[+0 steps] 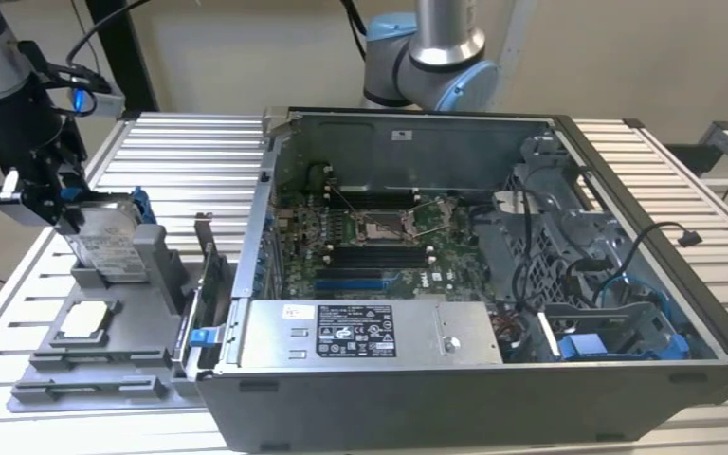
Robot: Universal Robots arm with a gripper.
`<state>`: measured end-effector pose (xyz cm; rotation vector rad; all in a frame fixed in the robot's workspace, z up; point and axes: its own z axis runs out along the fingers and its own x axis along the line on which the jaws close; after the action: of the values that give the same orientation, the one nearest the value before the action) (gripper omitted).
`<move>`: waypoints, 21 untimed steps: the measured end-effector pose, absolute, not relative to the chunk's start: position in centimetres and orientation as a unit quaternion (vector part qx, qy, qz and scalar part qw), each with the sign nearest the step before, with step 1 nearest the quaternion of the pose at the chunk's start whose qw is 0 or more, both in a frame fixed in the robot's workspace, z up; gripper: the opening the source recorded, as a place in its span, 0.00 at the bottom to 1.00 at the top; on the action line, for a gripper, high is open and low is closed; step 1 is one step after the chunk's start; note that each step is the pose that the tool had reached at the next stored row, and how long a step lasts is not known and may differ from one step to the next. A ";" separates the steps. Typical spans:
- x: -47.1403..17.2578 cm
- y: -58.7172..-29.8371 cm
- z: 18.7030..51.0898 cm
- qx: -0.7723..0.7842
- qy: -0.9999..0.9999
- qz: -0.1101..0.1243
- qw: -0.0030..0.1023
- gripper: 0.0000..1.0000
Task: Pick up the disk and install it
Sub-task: 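Pick up the disk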
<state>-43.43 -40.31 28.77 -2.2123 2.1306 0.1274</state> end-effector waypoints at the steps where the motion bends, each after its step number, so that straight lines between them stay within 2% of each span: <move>1: -43.4 -40.3 28.8 -0.719 0.693 0.041 0.034 1.00; 21: -43.4 -40.3 28.0 -0.719 0.693 0.041 0.034 1.00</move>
<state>-43.43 -40.31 28.05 -2.2122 2.1304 0.1273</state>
